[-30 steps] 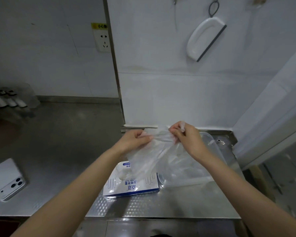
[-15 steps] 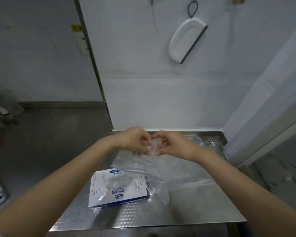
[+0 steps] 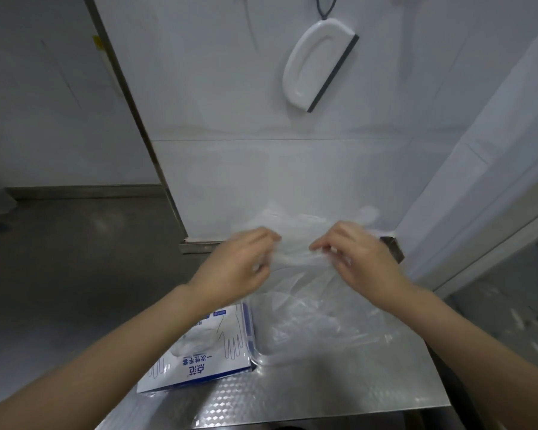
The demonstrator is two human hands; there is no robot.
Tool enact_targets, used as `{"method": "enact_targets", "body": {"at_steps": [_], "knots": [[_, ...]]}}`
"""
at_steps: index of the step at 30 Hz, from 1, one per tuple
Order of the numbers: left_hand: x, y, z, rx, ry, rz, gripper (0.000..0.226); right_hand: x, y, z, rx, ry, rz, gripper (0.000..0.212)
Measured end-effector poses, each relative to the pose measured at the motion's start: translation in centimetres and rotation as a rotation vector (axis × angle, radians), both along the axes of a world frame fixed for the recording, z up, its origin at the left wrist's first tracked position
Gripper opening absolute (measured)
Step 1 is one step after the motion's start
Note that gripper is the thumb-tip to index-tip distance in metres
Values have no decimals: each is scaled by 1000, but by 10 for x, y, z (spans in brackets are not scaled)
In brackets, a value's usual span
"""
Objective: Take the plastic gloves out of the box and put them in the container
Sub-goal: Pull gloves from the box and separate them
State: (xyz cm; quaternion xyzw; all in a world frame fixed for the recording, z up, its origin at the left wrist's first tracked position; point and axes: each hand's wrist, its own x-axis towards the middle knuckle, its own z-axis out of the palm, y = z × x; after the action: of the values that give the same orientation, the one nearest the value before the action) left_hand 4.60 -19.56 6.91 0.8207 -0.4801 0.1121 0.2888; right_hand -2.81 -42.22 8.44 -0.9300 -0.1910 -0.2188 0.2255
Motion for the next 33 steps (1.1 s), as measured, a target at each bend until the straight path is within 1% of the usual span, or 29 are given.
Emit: {"method": "enact_targets", "body": {"at_steps": [2, 5, 7, 10, 12, 14, 15, 16, 17, 19, 21, 23, 25, 27, 30, 32, 33], "knots": [[-4, -4, -25, 191, -35, -69, 20, -6, -6, -27, -57, 242, 18, 39], [-7, -20, -61, 499, 23, -125, 25, -8, -6, -66, -177, 568, 14, 51], [-8, -33, -80, 714, 10, -115, 31, -3, -5, -85, -227, 709, 23, 51], [-10, -52, -98, 1054, -18, -103, 32, 7, -2, -108, -332, 901, 46, 48], [-13, -63, -109, 1209, 37, -85, 31, 12, 3, -119, -358, 1097, 66, 47], [-15, -68, -115, 1313, 195, -50, 29, 16, 6, -124, -296, 1265, 43, 48], [-17, -70, -117, 1324, 288, -25, 27, 18, 7, -124, -252, 1281, 20, 45], [-17, -72, -116, 1293, 353, 3, 26, 20, 8, -124, -212, 1251, -14, 41], [-17, -74, -115, 1226, 380, 31, 26, 23, 8, -126, -185, 1192, -51, 38], [-18, -78, -112, 1095, 373, 101, 35, 26, 11, -129, -225, 1085, -83, 39], [-21, -80, -115, 1074, 405, 173, 51, 27, 14, -135, -327, 1079, -71, 55], [-26, -84, -115, 1173, 395, 192, 61, 25, 14, -142, -430, 1123, -98, 75], [-32, -85, -113, 1280, 323, 172, 64, 25, 10, -146, -510, 1129, -138, 90], [-35, -87, -111, 1308, 296, 157, 63, 24, 5, -148, -546, 1135, -171, 99], [-34, -84, -111, 1302, 307, 142, 68, 22, 2, -147, -576, 1139, -208, 97], [-30, -79, -109, 1246, 373, 138, 63, 21, 4, -142, -601, 1130, -220, 85], [-27, -77, -107, 1207, 407, 128, 56, 22, 5, -138, -595, 1107, -223, 75]]}}
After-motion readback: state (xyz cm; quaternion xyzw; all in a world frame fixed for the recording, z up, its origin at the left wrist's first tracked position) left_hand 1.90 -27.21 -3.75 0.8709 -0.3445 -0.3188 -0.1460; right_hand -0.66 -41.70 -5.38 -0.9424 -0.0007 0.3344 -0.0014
